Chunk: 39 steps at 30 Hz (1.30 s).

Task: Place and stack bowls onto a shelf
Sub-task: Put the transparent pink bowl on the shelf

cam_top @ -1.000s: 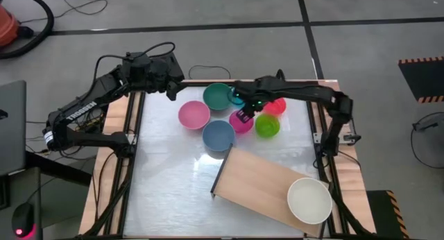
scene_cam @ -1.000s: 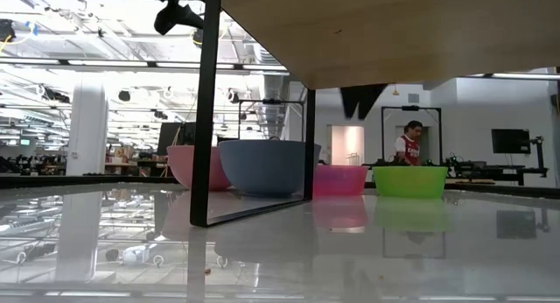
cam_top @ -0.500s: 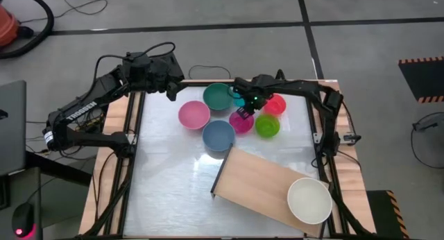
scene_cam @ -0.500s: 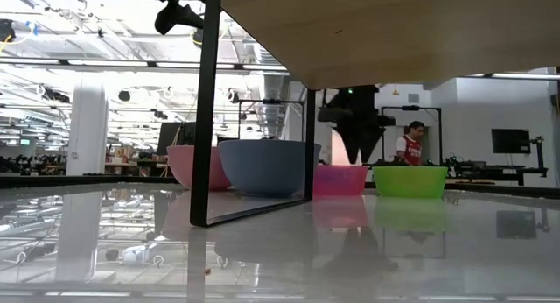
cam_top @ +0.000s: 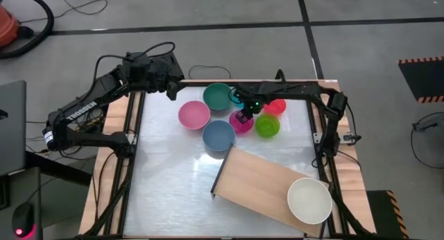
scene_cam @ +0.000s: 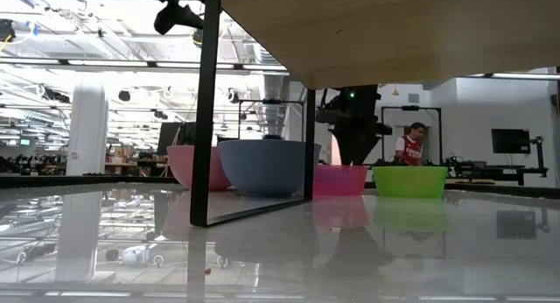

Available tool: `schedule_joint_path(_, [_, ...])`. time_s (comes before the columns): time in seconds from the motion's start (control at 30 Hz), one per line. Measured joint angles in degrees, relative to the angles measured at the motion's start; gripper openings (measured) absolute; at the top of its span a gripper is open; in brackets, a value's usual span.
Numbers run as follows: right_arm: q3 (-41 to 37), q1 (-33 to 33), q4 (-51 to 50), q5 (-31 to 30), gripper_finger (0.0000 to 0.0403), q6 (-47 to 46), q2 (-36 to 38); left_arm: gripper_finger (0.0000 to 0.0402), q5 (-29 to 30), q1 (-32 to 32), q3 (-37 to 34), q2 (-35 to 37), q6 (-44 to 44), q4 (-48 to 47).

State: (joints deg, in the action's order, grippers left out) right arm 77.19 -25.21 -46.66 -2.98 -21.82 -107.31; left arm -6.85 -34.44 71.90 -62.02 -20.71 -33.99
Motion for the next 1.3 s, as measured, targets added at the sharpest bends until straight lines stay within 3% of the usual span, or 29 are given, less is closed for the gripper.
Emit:
schedule_joint_path(0.23, [-2.69, -0.8, 1.52, 0.29, 0.0158, -0.61, 0.04, 0.0219, 0.26, 0.0, 0.0, 0.0, -0.06, 0.0])
schedule_joint_path(0.53, [-3.91, -0.39, 2.14, 0.92, 0.0021, -2.0, 0.35, 0.0219, 1.93, 0.01, 0.0, 0.0, -0.06, 0.0])
schedule_joint_path(0.83, [2.7, -0.28, -5.98, 0.02, 0.0023, -2.18, 2.07, 0.0219, 2.82, 0.0, 0.0, 0.0, -0.1, -0.01])
schedule_joint_path(1.13, [10.29, -0.7, -14.83, -1.53, 0.0023, -1.67, 14.32, 0.0219, 2.86, 0.02, 0.0, 0.0, -1.1, 0.0])
schedule_joint_path(1.2, [11.22, 0.36, -16.15, -0.03, 0.0023, -0.24, 17.66, 0.0219, 2.97, 0.02, 0.0, 0.0, -1.13, 0.0])
schedule_joint_path(1.3, [11.43, 2.43, -15.82, 7.68, 0.0023, 2.23, 22.5, 0.0219, 3.04, 0.0, 0.0, 0.0, -1.15, 0.0])
